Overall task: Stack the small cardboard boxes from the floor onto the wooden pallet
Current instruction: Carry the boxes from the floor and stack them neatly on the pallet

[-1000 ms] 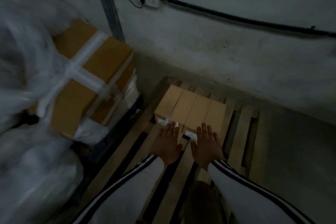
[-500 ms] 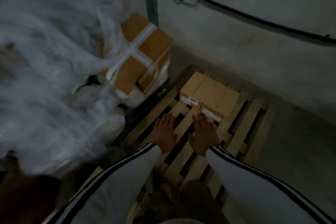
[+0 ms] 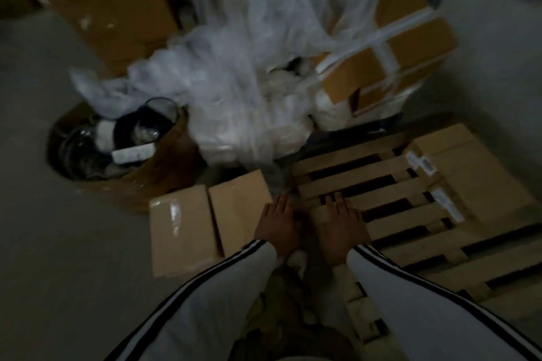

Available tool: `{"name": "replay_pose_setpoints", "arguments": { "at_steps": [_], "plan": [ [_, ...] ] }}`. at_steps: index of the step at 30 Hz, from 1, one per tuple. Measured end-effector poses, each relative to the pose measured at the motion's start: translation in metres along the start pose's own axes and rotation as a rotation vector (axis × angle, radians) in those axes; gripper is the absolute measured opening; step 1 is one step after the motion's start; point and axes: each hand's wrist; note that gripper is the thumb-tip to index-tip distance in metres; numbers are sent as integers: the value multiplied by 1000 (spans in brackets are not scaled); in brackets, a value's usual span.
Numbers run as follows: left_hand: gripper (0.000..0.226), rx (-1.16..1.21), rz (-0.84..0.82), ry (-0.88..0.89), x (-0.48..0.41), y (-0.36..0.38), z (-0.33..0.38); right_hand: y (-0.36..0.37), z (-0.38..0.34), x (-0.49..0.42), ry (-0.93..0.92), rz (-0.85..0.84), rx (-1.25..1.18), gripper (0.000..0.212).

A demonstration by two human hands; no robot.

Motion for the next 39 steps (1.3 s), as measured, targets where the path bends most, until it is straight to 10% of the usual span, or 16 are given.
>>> {"name": "replay_pose_setpoints", "arguments": {
  "at_steps": [23,39],
  "plan": [
    [73,249,-30,-722,68,61,-363,161,-299,-82,-326,-340,153,83],
    [60,1015,158,-1250,33,156,-469,306,-318,-119,359,-242,-517,47]
  ]
}}
Point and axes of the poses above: each hand's wrist, its own x-axis away from the middle knuckle, its own y-axis out of the palm, z = x × y, and after that the axes turned 9 degrees about z, right-handed
